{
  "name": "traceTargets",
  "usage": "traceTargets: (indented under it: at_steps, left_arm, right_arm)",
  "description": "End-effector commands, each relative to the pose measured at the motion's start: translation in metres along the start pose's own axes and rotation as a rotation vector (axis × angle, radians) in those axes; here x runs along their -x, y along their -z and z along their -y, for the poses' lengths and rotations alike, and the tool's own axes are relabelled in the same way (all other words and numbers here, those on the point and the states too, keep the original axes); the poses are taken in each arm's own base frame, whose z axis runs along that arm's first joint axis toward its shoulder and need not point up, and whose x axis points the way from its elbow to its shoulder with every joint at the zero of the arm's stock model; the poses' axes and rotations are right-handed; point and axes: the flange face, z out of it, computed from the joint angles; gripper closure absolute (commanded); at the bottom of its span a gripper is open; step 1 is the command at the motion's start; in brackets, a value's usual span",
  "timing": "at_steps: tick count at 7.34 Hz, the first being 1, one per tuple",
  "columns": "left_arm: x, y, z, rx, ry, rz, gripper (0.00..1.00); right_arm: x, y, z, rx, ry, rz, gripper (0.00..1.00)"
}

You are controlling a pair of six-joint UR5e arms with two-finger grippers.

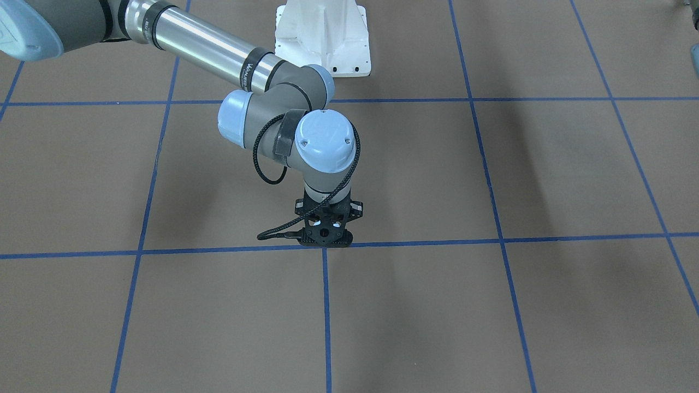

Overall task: Place and press bell with both arms
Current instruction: 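Move the right gripper above the bell's cream button, then press down on the bell button with the right gripper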

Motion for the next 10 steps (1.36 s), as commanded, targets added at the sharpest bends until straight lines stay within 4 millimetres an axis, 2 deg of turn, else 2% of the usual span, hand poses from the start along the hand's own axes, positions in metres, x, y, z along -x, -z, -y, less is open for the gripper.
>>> traceTargets:
  at_steps: [1, 7, 8, 9, 10]
  left_arm:
    - [0.000, 0.000, 0.000, 0.000, 0.000, 0.001, 0.00]
    - [0.001, 0.000, 0.000, -0.001, 0.001, 0.000, 0.00]
    - [0.001, 0.000, 0.000, -0.001, 0.001, 0.000, 0.00]
    - [0.001, 0.000, 0.000, -0.001, 0.001, 0.000, 0.00]
    - [0.001, 0.000, 0.000, -0.001, 0.001, 0.000, 0.00]
  right_arm:
    - [-0.003, -0.012, 0.004, -0.001, -0.002, -0.007, 1.00]
    - [-0.008, -0.036, 0.000, 0.006, -0.001, -0.035, 1.00]
    - [-0.007, -0.034, -0.001, 0.006, 0.001, -0.034, 1.00]
    - [-0.005, -0.021, 0.005, -0.007, 0.002, -0.017, 1.00]
    - [-0.002, 0.008, 0.009, -0.016, -0.002, 0.016, 1.00]
